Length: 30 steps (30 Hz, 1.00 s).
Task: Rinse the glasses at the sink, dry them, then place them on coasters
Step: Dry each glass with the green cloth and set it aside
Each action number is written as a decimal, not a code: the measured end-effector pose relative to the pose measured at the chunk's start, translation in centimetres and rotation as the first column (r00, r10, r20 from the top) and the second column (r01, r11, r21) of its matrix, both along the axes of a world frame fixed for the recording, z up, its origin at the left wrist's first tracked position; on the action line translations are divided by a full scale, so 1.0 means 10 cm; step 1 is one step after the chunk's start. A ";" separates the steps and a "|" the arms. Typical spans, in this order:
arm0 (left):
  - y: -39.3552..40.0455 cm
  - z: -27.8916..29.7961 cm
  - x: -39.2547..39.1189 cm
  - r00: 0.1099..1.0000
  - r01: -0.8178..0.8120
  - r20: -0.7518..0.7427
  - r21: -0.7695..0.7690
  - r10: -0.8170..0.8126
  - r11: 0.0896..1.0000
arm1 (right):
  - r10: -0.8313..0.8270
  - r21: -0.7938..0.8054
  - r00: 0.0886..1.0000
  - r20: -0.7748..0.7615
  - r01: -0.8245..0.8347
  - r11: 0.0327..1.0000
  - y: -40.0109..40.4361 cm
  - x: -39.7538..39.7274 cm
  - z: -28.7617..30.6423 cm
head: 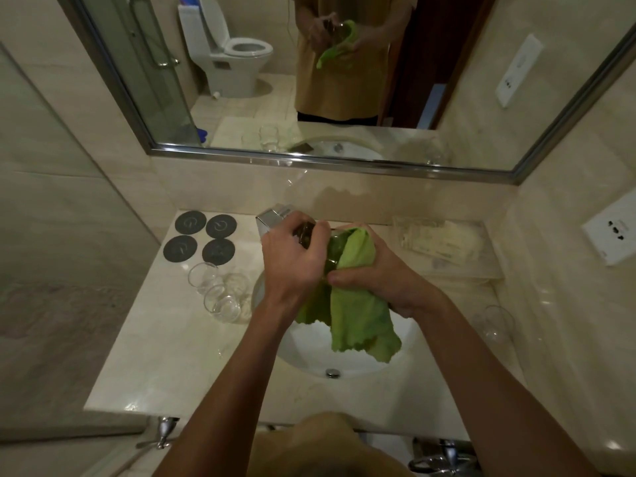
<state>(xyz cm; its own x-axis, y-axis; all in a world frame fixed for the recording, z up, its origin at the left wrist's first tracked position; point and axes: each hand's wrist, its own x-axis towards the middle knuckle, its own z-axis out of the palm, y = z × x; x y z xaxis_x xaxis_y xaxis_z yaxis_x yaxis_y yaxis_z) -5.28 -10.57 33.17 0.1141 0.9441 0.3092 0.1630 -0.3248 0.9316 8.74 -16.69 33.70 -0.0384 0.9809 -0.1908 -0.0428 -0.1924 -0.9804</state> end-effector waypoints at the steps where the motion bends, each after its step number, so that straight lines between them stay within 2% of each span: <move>1: 0.01 0.00 -0.01 1.000 -0.001 -0.016 0.000 0.001 1.000 | -0.033 0.018 0.999 0.027 0.033 0.999 -0.02 -0.04 -0.01; 4: 0.05 0.00 -0.04 0.997 -0.016 -0.079 -0.035 0.013 0.999 | -0.133 0.108 0.966 0.220 0.111 0.988 -0.07 -0.14 0.00; 6: 0.07 -0.02 -0.05 0.992 -0.040 -0.122 -0.071 0.031 0.997 | -0.180 0.183 0.894 0.411 0.112 0.977 -0.07 -0.21 0.03; 8: 0.07 -0.03 -0.04 0.981 -0.082 -0.183 -0.089 0.065 0.993 | -0.205 0.232 0.773 0.600 0.077 0.970 -0.07 -0.27 0.02; 10: 0.06 -0.03 -0.03 0.963 -0.127 -0.249 -0.081 0.103 0.989 | -0.245 0.300 0.593 0.767 0.006 0.954 -0.07 -0.30 -0.05; 12: 0.05 -0.03 -0.02 0.955 -0.130 -0.280 -0.079 0.103 0.988 | -0.274 0.327 0.473 0.837 -0.033 0.944 -0.08 -0.32 -0.11; 13: 0.06 -0.04 -0.03 0.954 -0.121 -0.286 -0.085 0.092 0.989 | -0.269 0.316 0.449 0.852 -0.033 0.948 -0.09 -0.32 -0.12; 14: 0.06 -0.04 -0.04 0.952 -0.112 -0.295 -0.095 0.079 0.989 | -0.239 0.282 0.458 0.856 -0.026 0.959 -0.11 -0.32 -0.12; 15: 0.06 -0.06 -0.06 0.952 -0.103 -0.298 -0.119 0.063 0.988 | -0.184 0.224 0.513 0.839 -0.016 0.975 -0.13 -0.29 -0.11; 17: 0.08 -0.13 -0.11 0.963 -0.098 -0.268 -0.204 0.040 0.974 | -0.062 0.094 0.684 0.727 -0.009 0.996 -0.15 -0.17 -0.08; 18: 0.09 -0.16 -0.13 0.969 -0.111 -0.241 -0.257 0.047 0.960 | -0.036 0.064 0.739 0.672 -0.009 0.998 -0.15 -0.07 -0.08; 21: 0.14 -0.22 -0.18 0.991 -0.112 -0.114 -0.437 0.069 0.893 | -0.173 0.072 0.839 0.516 0.159 0.985 -0.18 0.25 -0.05; 23: 0.16 -0.22 -0.19 0.997 -0.071 -0.025 -0.523 0.067 0.849 | -0.318 0.089 0.825 0.468 0.314 0.945 -0.18 0.40 -0.05; 27: 0.10 -0.20 -0.07 0.991 0.031 0.117 -0.659 0.061 0.752 | -0.565 0.111 0.678 0.471 0.589 0.800 -0.09 0.32 -0.08; 30: 0.01 -0.21 0.06 0.988 0.071 0.147 -0.688 0.042 0.723 | -0.617 0.104 0.683 0.391 0.633 0.767 -0.07 0.06 -0.07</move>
<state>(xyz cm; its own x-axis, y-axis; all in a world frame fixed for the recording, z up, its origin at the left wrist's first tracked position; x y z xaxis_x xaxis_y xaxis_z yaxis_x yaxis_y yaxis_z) -4.72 -10.44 31.08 0.1385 0.9003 -0.4126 0.0123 0.4150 0.9097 9.39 -17.35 32.99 0.6639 0.7427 -0.0871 0.2062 -0.2938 -0.9334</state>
